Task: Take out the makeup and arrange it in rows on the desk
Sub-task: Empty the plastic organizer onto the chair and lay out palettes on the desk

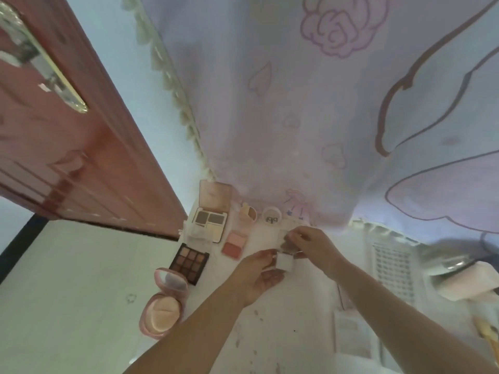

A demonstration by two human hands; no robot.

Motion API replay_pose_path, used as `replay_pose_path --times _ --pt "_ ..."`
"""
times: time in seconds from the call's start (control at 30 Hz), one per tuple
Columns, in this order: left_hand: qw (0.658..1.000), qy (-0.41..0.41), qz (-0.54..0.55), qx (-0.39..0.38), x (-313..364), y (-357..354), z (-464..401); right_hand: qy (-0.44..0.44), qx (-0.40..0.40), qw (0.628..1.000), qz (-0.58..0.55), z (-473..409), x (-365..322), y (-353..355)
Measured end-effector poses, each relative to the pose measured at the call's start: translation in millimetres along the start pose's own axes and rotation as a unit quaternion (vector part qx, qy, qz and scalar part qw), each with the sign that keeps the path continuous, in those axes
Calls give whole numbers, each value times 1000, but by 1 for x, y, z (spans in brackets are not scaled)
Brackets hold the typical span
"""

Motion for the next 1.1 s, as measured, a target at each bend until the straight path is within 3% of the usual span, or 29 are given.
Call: replay_pose_path --times 0.23,0.47,0.7,0.8,0.97,1.1 --pt "991 41 117 55 -7 34 1 -37 26 997 69 -36 15 -24" --pt "979 45 156 126 -6 37 5 3 52 989 137 -53 20 -26" --pt "988 38 18 151 -12 29 14 67 53 961 263 -37 2 5" --pt "989 38 -69 125 -31 0 12 25 31 963 266 -5 4 53" --pt "964 19 -264 20 -59 -75 0 9 -77 851 519 59 45 101" --pt "948 -5 -319 13 -53 -107 -3 88 -96 800 585 81 74 100"
Point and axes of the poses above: each hand's wrist, its own z-axis away from the middle knuckle, its own y-axis out of the back of the hand, x = y × z, the point moved 8 cm from there along -z, towards the middle knuckle, and after that the axes turned 11 degrees about -z, right-handed, at the moved point
